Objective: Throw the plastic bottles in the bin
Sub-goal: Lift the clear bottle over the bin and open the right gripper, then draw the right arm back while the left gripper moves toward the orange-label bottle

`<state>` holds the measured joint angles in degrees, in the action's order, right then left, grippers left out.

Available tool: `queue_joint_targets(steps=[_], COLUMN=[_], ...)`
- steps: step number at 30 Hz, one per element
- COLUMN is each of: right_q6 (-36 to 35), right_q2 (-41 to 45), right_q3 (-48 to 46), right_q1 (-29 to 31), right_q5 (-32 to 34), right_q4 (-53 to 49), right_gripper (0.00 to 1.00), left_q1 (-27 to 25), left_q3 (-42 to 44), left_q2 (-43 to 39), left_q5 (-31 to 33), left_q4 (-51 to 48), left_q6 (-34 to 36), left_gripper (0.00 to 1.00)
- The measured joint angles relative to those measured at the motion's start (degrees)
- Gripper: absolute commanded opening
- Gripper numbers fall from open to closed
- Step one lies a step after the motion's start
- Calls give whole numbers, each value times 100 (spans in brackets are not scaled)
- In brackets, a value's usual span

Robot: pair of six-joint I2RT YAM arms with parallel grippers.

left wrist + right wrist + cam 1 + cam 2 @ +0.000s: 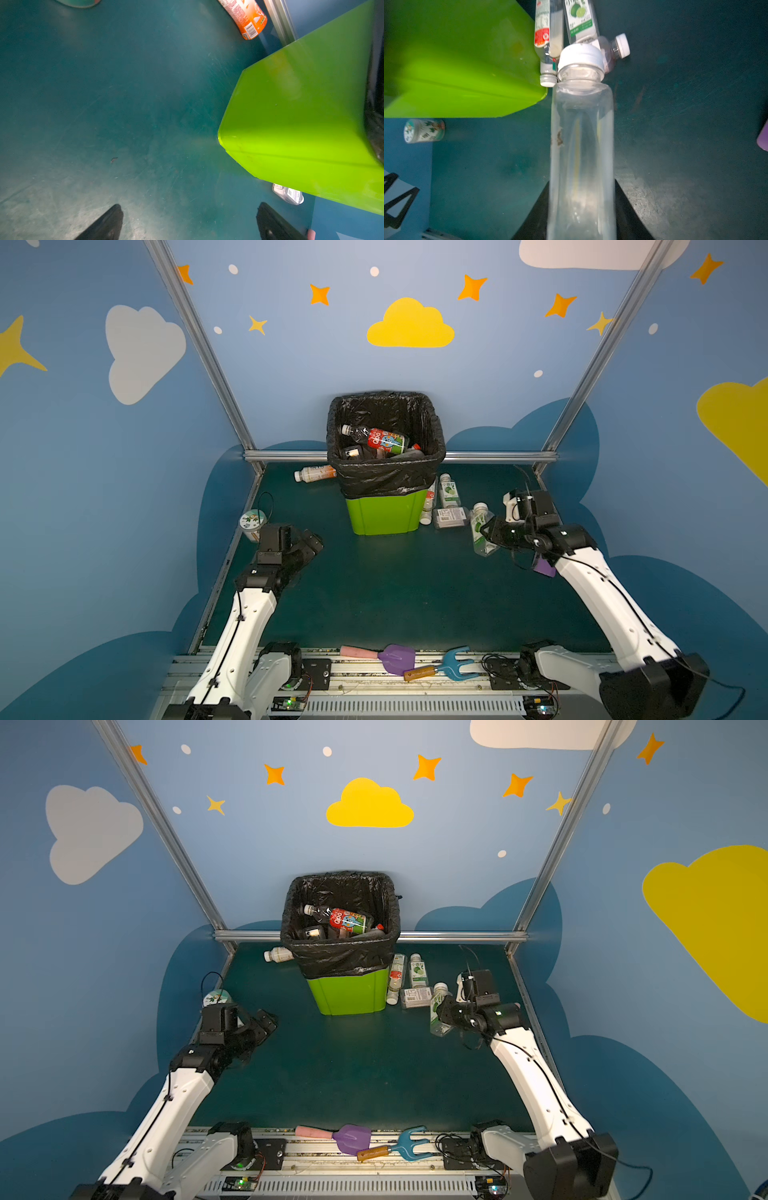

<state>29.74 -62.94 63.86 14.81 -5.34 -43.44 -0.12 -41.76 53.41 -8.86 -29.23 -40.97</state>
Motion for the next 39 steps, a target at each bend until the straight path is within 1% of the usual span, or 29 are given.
queue_joint_targets(steps=[2,4,7,10,12,13,14,15,16,17,19,20,21,22,23,24,26,28,30,34,36,39], right_q6=[42,52,13,-17,-44,-66,-76,-94,-92,-70,37,114,164,240,267,289,334,407,452,407,337,212], right_q2=[302,492,439,-107,-800,-1329,-1882,-2448,-3104,-3893,-5066,-5495,-5748,-5871,-5855,-5692,-4948,-3939,-3040,-1609,-1119,-669], right_q3=[74,352,1255,2583,3807,4621,5440,6229,7208,8297,9794,10273,10454,10417,10170,9698,8131,6448,5372,4284,3897,3353], right_q1=[-52,-87,-94,9,304,522,706,852,968,1064,1110,1069,1001,896,798,678,452,210,-44,-481,-610,-728], right_q5=[144,306,365,105,-149,-350,-553,-745,-951,-1158,-1427,-1537,-1606,-1681,-1725,-1744,-1768,-1733,-1683,-1646,-1637,-1633], right_q4=[-59,-125,-61,179,358,483,533,566,566,527,358,195,55,-122,-203,-181,149,529,778,1176,1274,1276], right_gripper=[23,24,25,27,33,41,57,70,81,86,87,87,87,87,87,87,87,86,85,85,85,85], left_q1=[0,0,0,0,0,0,0,0,0,2,11,20,37,70,105,162,323,518,693,966,1016,1029], left_q3=[-59,-109,-234,-428,-595,-686,-778,-859,-949,-1051,-1246,-1355,-1447,-1550,-1622,-1700,-1832,-1932,-2017,-2354,-2573,-2911], left_q2=[79,133,195,210,236,262,291,321,361,411,518,579,625,664,682,684,671,669,686,999,1279,1794], left_q5=[-33,-70,-92,-87,-79,-76,-76,-76,-76,-81,-92,-103,-114,-140,-160,-186,-319,-433,-529,-678,-721,-767], left_q4=[9,2,-28,-90,-127,-144,-166,-197,-243,-304,-435,-511,-570,-632,-688,-754,-848,-907,-962,-1051,-1023,-901], left_q6=[33,68,149,212,256,280,293,310,328,341,391,417,437,466,483,518,577,643,699,872,938,1010], left_gripper=[100,100,100,100,100,100,100,100,100,100,100,100,100,100,100,100,100,100,100,99,99,99])
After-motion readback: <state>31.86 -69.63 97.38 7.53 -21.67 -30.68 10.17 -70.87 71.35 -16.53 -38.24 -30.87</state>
